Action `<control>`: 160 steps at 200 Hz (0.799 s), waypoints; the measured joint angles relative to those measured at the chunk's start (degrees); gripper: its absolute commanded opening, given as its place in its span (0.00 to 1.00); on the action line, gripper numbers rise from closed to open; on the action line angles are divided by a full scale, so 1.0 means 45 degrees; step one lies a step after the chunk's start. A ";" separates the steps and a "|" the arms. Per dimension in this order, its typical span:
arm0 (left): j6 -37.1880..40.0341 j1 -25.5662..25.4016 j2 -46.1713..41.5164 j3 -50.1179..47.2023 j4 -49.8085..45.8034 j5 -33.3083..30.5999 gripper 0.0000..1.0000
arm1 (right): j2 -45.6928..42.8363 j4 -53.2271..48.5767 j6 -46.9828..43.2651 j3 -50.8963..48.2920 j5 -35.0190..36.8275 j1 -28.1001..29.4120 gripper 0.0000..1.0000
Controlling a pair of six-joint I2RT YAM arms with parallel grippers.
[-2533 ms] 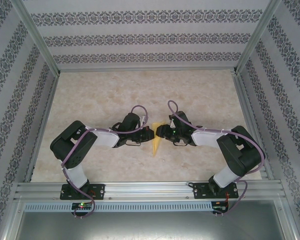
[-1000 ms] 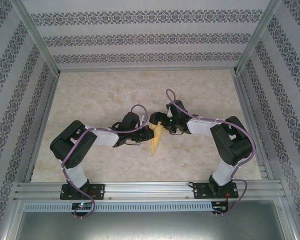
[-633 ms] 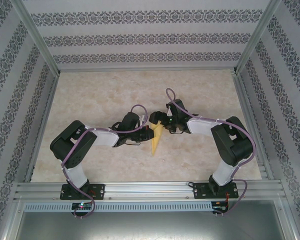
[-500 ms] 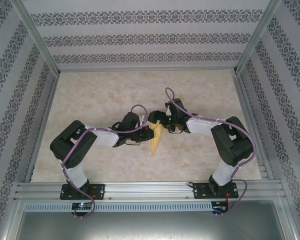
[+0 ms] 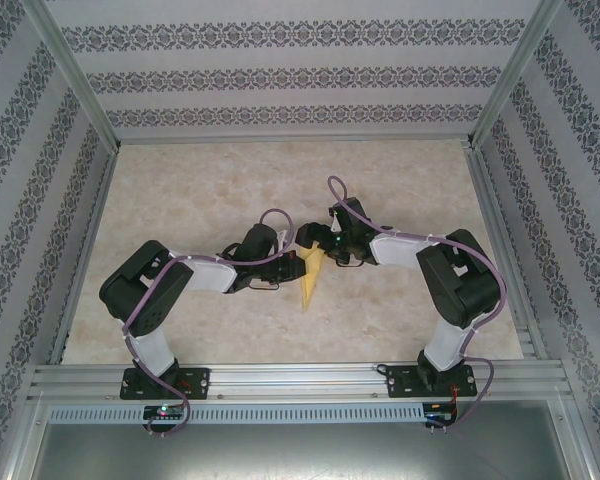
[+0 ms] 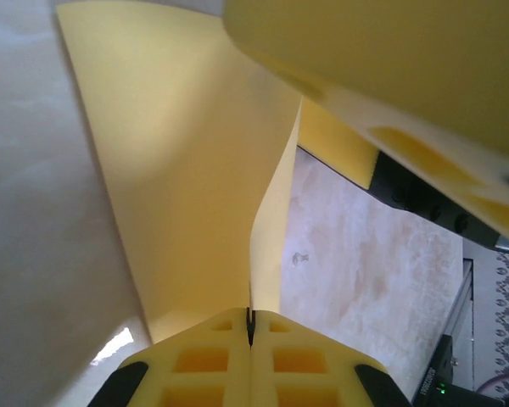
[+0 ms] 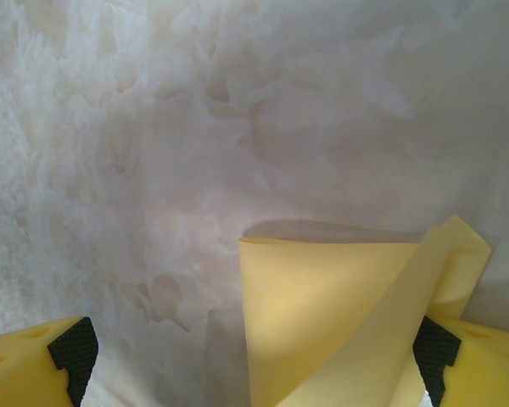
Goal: Fold a paper plane with a square sheet of paper (fold left side to right side)
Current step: Fold the wing for the fifth time at the center of the table.
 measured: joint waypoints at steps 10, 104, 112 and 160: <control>0.0068 0.0044 0.0000 0.0000 -0.0049 -0.0039 0.00 | 0.0015 -0.0073 -0.0015 0.0044 0.0000 0.0000 0.98; 0.0311 0.0155 0.0238 0.0000 -0.0185 -0.0107 0.00 | 0.0053 -0.0267 -0.0112 0.0155 0.0005 0.0053 0.98; 0.0311 0.0155 0.0306 0.0000 -0.0185 -0.0102 0.00 | 0.0053 -0.0277 -0.0141 0.0165 0.0034 0.0083 0.98; 0.0311 0.0199 0.0665 0.0000 -0.0180 -0.0107 0.00 | 0.0053 -0.0306 -0.0180 0.0175 0.0058 0.0097 0.98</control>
